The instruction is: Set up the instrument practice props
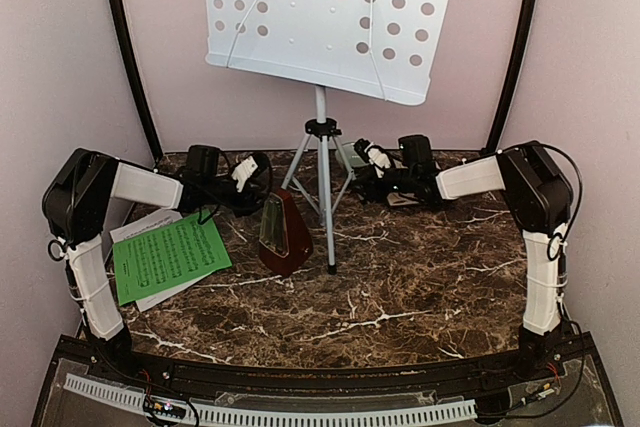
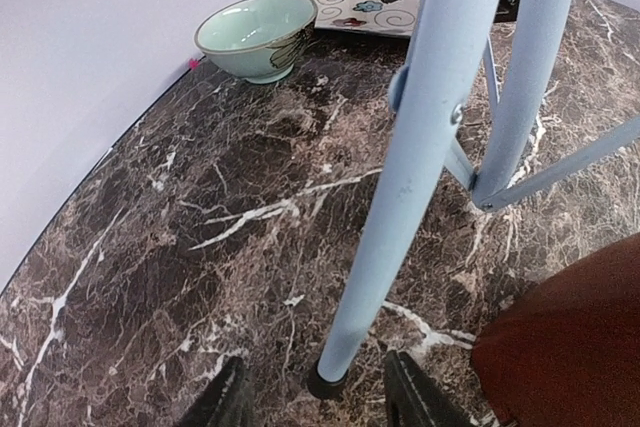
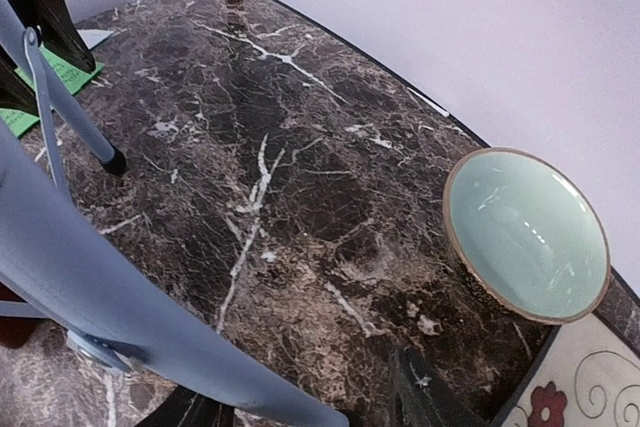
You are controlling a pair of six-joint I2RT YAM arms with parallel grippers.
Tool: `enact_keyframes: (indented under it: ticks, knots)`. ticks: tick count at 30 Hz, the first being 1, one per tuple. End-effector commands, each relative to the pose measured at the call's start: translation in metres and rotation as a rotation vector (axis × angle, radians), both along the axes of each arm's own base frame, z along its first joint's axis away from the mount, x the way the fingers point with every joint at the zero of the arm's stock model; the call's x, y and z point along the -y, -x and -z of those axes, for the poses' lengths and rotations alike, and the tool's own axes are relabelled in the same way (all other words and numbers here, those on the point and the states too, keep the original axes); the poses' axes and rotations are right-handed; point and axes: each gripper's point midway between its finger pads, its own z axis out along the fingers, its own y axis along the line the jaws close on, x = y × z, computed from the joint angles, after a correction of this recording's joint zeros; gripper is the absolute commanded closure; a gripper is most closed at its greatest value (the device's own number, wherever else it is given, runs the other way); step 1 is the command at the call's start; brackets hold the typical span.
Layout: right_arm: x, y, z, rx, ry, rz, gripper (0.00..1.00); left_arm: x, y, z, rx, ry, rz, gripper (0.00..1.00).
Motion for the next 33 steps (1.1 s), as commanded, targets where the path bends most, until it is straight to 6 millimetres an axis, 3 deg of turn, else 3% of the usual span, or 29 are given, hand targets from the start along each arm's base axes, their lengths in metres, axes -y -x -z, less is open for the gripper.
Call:
enact_keyframes:
  ticks: [1,9,15,19,22,28,33]
  knots:
    - [0.016,-0.038,-0.013,0.117,0.073,0.115,0.48,-0.002,-0.002,-0.026,0.043,0.037,-0.044,0.53]
    - [0.017,-0.069,-0.033,0.203,0.09,0.162,0.46,-0.006,-0.005,-0.034,0.04,0.056,-0.085,0.54]
    - [0.013,-0.073,-0.053,0.219,0.05,0.157,0.35,-0.015,-0.012,-0.067,0.068,0.112,-0.187,0.54]
    - [0.012,-0.043,-0.082,0.196,-0.045,0.135,0.3,-0.012,-0.007,-0.087,0.061,0.148,-0.167,0.54]
    - [0.012,-0.016,-0.094,0.148,-0.112,0.127,0.28,-0.007,-0.001,-0.103,0.075,0.172,-0.125,0.54]
    - [0.003,0.041,-0.09,-0.013,-0.204,0.105,0.24,0.007,0.006,-0.12,0.069,0.16,-0.025,0.55]
    - [-0.025,0.11,-0.062,-0.185,-0.23,0.017,0.2,0.028,0.011,-0.12,0.063,0.112,0.042,0.55]
